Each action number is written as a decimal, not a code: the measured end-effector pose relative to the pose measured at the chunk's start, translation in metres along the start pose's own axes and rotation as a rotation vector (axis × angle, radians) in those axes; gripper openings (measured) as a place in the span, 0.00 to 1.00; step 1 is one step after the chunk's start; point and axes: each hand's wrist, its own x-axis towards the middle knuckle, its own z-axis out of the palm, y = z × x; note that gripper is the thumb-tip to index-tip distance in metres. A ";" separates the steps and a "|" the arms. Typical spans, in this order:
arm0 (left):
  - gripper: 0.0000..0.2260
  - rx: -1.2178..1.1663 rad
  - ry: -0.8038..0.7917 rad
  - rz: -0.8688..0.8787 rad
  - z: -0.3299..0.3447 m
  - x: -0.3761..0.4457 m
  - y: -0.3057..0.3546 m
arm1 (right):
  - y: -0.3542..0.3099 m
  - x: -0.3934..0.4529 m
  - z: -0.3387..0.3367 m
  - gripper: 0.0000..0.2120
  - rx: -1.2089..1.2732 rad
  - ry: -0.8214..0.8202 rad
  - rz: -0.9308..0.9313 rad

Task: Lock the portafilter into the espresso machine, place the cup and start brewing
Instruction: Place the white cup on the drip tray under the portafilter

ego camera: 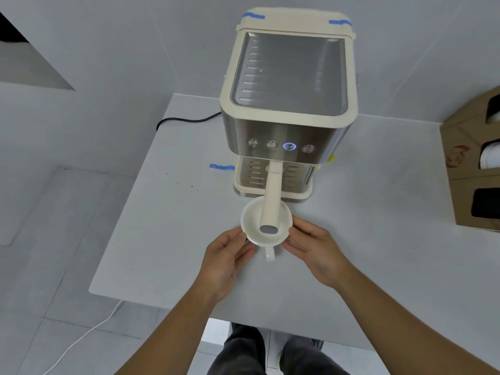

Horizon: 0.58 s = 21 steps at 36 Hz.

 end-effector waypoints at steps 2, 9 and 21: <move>0.11 0.021 -0.003 0.005 0.001 0.004 0.004 | -0.002 0.003 0.001 0.14 0.016 0.006 -0.013; 0.10 0.083 -0.003 0.050 0.001 0.016 0.019 | -0.005 0.014 0.003 0.17 0.083 0.039 -0.041; 0.08 0.173 -0.007 0.140 0.005 0.033 0.042 | -0.012 0.034 0.011 0.12 0.201 0.177 -0.060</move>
